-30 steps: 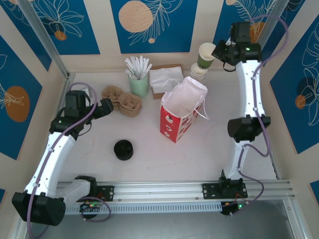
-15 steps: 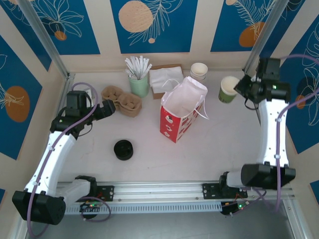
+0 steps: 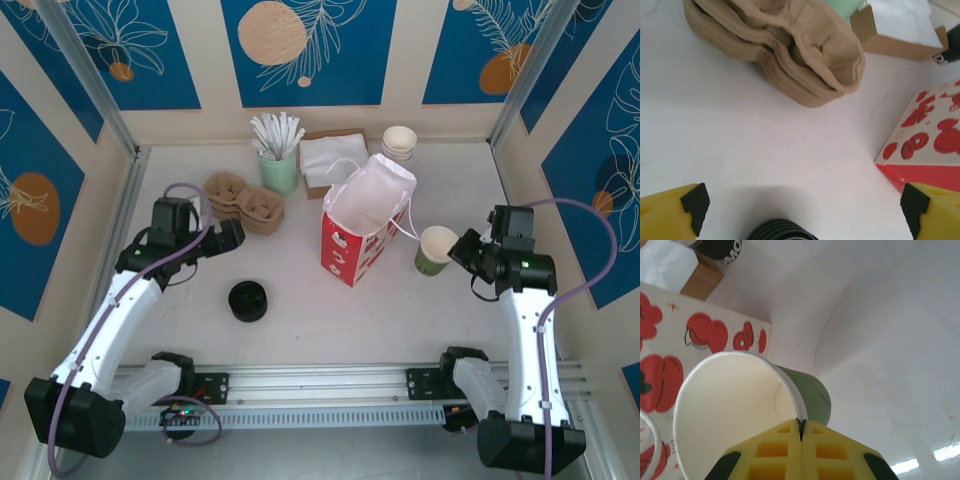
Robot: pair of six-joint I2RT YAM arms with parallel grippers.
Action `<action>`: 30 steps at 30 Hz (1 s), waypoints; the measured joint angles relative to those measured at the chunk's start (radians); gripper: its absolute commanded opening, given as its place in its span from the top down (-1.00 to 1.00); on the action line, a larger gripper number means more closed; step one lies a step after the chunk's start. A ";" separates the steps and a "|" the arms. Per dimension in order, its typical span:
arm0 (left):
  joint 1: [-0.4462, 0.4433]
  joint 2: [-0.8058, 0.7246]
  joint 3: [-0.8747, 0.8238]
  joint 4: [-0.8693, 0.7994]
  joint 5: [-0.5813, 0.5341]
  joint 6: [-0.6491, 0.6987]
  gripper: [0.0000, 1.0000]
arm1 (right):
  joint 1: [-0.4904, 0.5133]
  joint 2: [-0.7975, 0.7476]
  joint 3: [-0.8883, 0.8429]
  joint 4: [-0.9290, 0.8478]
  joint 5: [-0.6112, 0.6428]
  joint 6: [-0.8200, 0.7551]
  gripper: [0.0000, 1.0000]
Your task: Pack the takeout coffee
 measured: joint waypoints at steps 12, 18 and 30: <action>-0.094 -0.045 -0.068 0.009 -0.067 -0.037 -0.99 | 0.406 -0.121 -0.177 0.047 -0.033 0.089 1.00; -0.098 -0.055 -0.077 0.009 -0.080 -0.043 -0.99 | 0.657 -0.135 -0.231 0.112 0.015 0.155 1.00; -0.117 -0.048 -0.090 -0.001 -0.073 -0.045 -0.86 | 1.093 -0.014 -0.232 0.276 0.222 0.286 1.00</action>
